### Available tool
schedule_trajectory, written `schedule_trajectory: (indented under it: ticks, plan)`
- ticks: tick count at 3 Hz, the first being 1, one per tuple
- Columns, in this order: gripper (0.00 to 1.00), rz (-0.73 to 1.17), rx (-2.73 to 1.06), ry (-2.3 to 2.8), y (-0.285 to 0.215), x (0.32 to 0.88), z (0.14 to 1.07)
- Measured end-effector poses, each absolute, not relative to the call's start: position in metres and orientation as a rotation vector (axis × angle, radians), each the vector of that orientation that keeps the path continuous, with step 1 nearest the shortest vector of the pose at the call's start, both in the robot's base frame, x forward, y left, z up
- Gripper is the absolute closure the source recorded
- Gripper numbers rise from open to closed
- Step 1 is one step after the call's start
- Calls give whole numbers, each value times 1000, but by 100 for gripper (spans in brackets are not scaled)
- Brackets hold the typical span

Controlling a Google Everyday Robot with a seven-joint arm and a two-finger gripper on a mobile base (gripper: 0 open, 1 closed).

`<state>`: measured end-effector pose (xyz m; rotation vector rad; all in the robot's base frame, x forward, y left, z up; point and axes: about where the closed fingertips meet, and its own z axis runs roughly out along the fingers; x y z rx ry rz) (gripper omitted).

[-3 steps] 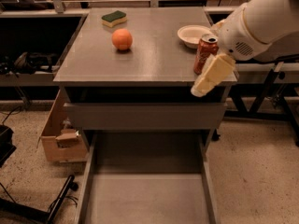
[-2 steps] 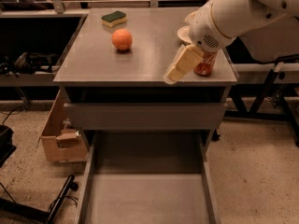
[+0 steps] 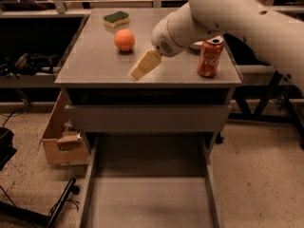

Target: Place orange into middle drawer

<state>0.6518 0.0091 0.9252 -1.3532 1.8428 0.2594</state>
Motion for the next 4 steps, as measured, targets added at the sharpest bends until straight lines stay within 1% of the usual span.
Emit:
schedule_trajectory:
  ticks: [1, 3, 4]
  plan:
    - [0, 283, -1241, 1917, 8, 692, 904]
    - [0, 277, -1211, 1924, 15, 707, 901]
    - [0, 265, -1197, 1901, 34, 743, 898]
